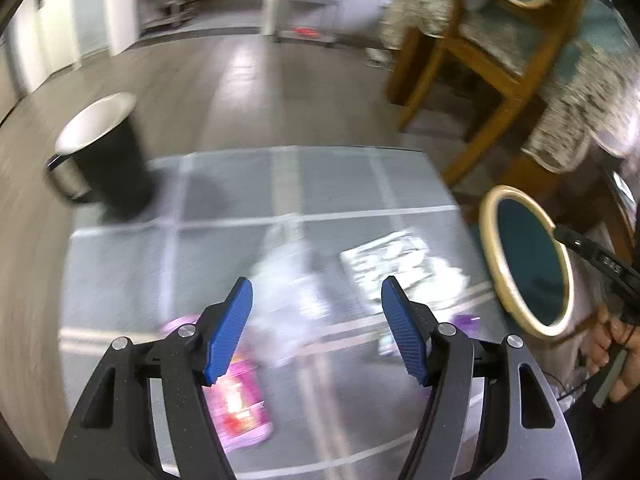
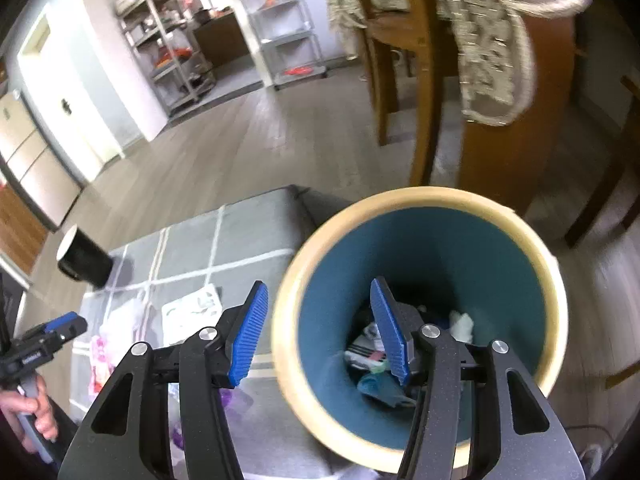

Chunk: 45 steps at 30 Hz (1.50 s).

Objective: Collect trash
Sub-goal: 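Grasp the pink snack wrapper with the left tool while the right tool grasps the clear plastic bag, then carry the pink wrapper and clear bag over the teal bin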

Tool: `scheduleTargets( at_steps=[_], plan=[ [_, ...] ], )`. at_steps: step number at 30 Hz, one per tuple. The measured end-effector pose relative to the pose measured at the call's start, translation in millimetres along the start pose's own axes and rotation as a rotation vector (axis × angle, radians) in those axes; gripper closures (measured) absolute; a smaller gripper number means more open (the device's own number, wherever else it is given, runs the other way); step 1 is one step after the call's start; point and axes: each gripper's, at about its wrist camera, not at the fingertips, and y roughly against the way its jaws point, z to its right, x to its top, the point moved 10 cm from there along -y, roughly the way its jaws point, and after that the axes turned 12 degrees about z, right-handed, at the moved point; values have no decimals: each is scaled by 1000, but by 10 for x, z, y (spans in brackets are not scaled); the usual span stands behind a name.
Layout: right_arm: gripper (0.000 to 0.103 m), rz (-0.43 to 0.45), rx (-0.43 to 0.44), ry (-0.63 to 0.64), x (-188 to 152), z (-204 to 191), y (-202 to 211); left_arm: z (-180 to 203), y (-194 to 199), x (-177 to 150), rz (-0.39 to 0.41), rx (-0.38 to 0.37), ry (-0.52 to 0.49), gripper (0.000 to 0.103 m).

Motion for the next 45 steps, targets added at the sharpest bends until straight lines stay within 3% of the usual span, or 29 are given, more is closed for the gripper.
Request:
scheduleTargets(
  at_steps=[7, 16, 18, 22, 23, 24, 34, 41, 43, 45],
  plan=[
    [48, -45, 45, 69, -118, -388, -163, -699, 69, -241, -40, 104, 121, 37],
    [48, -101, 102, 138, -343, -892, -357, -733, -171, -626, -136, 76, 137, 37],
    [48, -117, 118, 150, -404, -1004, -400, -723, -215, -684, -151, 65, 148, 41],
    [48, -143, 168, 180, -507, -1325, -467, -733, -307, -839, -197, 49, 147, 62],
    [48, -147, 179, 184, -522, -1400, -476, -747, -304, -842, -190, 59, 134, 81],
    [48, -150, 194, 192, -545, -1502, -488, -741, -310, -858, -197, 49, 135, 89],
    [48, -204, 321, 262, -851, -2333, -557, -957, -87, -749, -81, 58, 214, 93],
    [48, -254, 339, 300, -1096, -2615, -666, -1014, -17, -641, -39, 75, 244, 93],
    [55, -263, 336, 323, -1157, -2655, -689, -1009, 16, -659, -35, 72, 241, 93],
    [73, -276, 337, 353, -1221, -2684, -693, -997, 27, -650, -33, 68, 236, 93]
  ],
)
